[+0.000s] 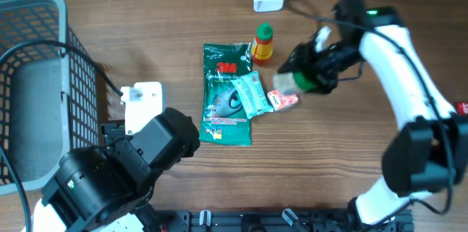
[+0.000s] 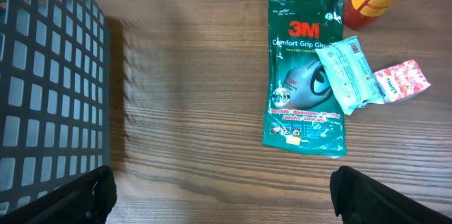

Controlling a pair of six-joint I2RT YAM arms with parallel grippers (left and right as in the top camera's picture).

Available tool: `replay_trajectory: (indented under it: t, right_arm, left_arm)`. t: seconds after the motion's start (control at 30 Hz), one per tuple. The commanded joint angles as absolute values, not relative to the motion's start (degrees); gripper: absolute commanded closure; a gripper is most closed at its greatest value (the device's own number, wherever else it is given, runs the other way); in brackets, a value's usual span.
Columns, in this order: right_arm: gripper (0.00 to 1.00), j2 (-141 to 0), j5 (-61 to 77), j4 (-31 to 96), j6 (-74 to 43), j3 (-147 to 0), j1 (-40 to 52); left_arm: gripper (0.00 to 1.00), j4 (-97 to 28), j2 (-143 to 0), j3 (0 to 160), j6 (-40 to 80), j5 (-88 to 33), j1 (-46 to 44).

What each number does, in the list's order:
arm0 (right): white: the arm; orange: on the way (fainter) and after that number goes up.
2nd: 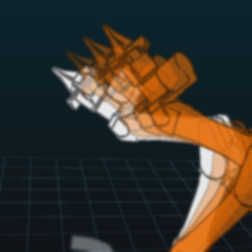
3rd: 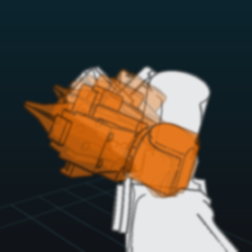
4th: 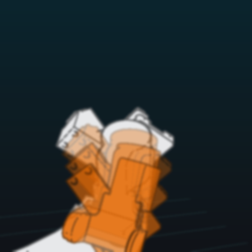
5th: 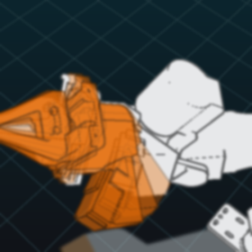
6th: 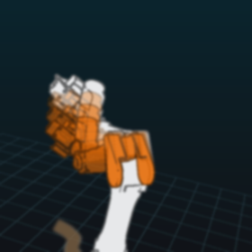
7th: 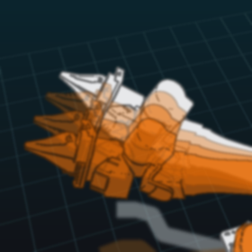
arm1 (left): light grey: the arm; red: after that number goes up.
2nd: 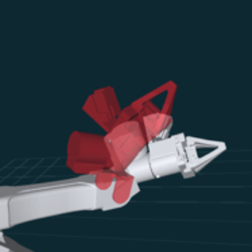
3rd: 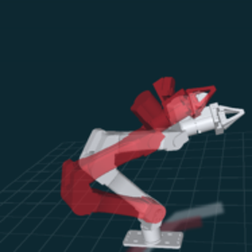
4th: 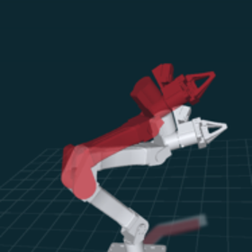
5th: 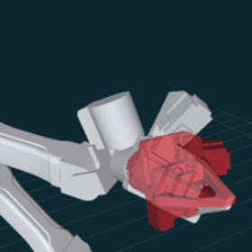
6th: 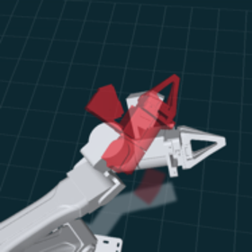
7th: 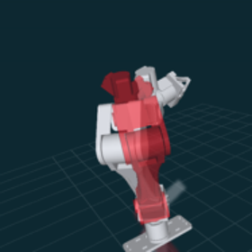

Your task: Scan the item barcode

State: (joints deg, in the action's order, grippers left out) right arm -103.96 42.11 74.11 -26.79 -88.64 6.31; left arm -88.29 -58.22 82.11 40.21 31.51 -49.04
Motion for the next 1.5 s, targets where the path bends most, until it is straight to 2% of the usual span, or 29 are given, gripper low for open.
replay_trajectory:
  t: [0.0,0.03,0.1,0.17,0.23,0.27,0.33,0.5,0.83,1.07,1.27,1.47]
  right_arm:
    - [0.3,-101.3,32.6,66.0,-28.5,-89.9,3.0]
    - [0.35,-101.3,29.3,62.5,-29.2,-89.9,2.5]
    - [0.37,-101.3,24.5,57.6,-30.1,-89.9,2.4]
    - [0.36,-101.3,21.9,53.1,-30.1,-89.9,2.4]
    - [0.29,-101.4,21.1,48.6,-30.2,-89.9,2.4]
    - [0.3,-101.4,20.7,46.4,-30.2,-89.9,2.4]
    - [0.4,-101.4,18.3,42.6,-30.0,-89.9,2.4]
    - [0.32,-102.0,11.3,35.8,-28.5,-89.5,2.4]
    - [0.33,-108.8,11.6,13.8,-19.5,-88.2,6.0]
    - [0.28,-116.7,11.6,-4.7,-12.3,-88.2,10.1]
    - [0.28,-124.0,10.5,-22.6,-11.9,-88.3,13.1]
    - [0.25,-130.3,5.6,-31.3,-12.2,-88.8,13.6]
  left_arm:
    - [0.0,-88.1,-58.1,81.9,41.2,32.4,-49.2]
    - [0.0,-88.1,-58.1,81.9,41.2,32.4,-49.2]
    - [0.0,-88.1,-58.1,81.9,41.2,32.4,-49.2]
    - [0.0,-88.1,-58.1,81.9,41.2,32.4,-49.2]
    - [0.0,-88.1,-58.1,81.9,41.2,32.4,-49.2]
    - [0.0,-88.1,-58.1,81.9,41.2,32.4,-49.2]
    - [0.0,-88.1,-58.1,81.9,41.2,32.4,-49.2]
    - [0.0,-88.1,-58.1,81.9,41.2,32.4,-49.2]
    - [0.0,-88.1,-58.1,81.9,41.2,32.4,-49.2]
    - [0.0,-88.1,-58.1,81.9,41.2,32.4,-49.2]
    - [0.0,-88.1,-58.1,81.9,41.2,32.4,-49.2]
    - [0.0,-88.1,-58.1,81.9,41.2,32.4,-49.2]
